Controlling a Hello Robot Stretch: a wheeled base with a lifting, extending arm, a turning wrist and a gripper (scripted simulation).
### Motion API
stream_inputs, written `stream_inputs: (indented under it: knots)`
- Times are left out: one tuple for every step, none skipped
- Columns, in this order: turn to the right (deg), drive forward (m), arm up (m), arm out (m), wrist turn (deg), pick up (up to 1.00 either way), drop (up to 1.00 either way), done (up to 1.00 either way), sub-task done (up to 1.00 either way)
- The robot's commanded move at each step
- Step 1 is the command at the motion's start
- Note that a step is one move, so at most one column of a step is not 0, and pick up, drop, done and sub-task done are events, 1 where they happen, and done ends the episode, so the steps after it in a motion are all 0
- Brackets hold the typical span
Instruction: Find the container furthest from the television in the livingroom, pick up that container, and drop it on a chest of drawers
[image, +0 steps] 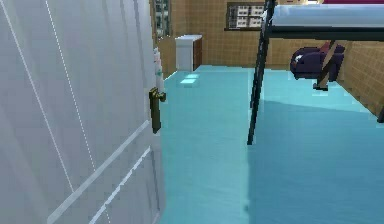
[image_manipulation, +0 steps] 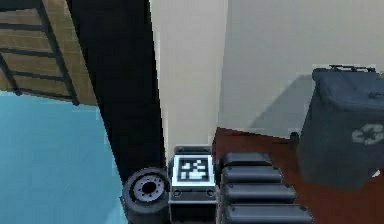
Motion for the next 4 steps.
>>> stream_inputs:
  knots:
    - [9.0,0.00,0.00,0.00,0.0,0.00,0.00,0.00,0.00]
    - [3.0,0.00,0.00,0.00,0.0,0.00,0.00,0.00,0.00]
    - [0.0,1.00,0.00,0.00,0.0,0.00,0.00,0.00,0.00]
    - [0.0,0.20,0.00,0.00,0.0,0.00,0.00,0.00,0.00]
